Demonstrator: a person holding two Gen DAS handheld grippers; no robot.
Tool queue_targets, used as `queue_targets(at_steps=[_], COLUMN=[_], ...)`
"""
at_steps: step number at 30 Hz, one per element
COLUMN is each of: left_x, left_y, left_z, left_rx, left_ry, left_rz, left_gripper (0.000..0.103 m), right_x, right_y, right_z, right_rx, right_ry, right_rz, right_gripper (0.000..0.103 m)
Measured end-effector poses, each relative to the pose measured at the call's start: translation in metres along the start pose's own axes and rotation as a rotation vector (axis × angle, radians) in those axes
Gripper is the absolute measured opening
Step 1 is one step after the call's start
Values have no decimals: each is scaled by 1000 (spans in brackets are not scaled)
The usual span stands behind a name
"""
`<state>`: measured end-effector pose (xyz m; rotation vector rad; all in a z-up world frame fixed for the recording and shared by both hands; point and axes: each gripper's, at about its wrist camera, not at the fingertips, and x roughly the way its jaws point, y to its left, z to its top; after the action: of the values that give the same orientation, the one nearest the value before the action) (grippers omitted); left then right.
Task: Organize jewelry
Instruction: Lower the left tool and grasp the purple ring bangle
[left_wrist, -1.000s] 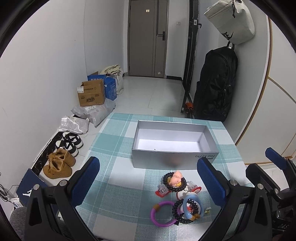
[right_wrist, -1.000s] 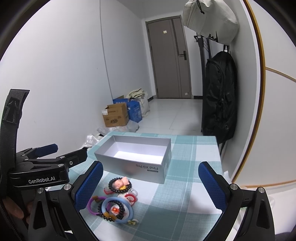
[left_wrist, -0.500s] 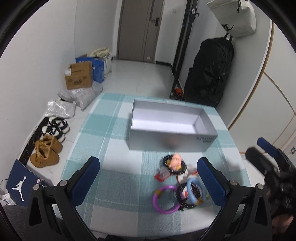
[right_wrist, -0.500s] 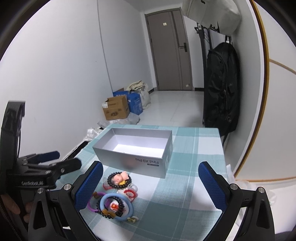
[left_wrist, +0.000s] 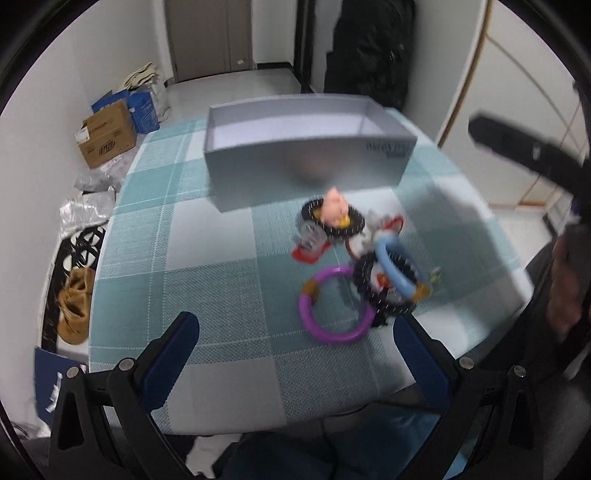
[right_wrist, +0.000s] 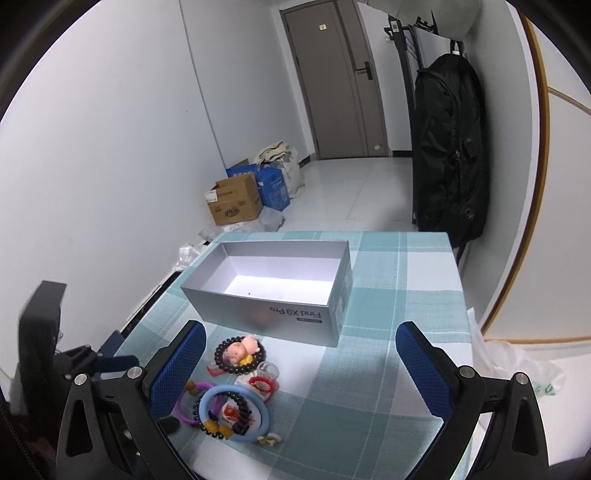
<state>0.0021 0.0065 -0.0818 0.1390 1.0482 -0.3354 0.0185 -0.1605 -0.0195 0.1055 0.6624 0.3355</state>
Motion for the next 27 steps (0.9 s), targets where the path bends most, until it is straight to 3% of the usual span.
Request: queue_targets(at_steps=[9, 12, 17, 20, 23, 27], left_x=[8, 16, 16, 15, 14, 13], left_y=[-4, -5, -7, -7, -7, -5], left_z=[-2, -2, 4, 6, 7, 9], left_rx=[118, 159, 201, 218, 210, 206], left_ry=[20, 57, 48, 49, 53, 60], left_rz=[44, 25, -18, -67, -112, -120], left_gripper=[101, 92, 80, 69, 51, 50], right_x=[1, 0, -1, -3, -5, -6], right_y=[2, 0, -2, -3, -5, -7], right_z=[0, 1, 3, 3, 3, 3], right_rx=[-18, -11, 1, 5, 12, 24], right_ry=[-1, -3, -10, -13, -19, -20], right_rz=[3, 6, 9, 9, 7, 6], right_gripper=[103, 103, 103, 103, 103, 103])
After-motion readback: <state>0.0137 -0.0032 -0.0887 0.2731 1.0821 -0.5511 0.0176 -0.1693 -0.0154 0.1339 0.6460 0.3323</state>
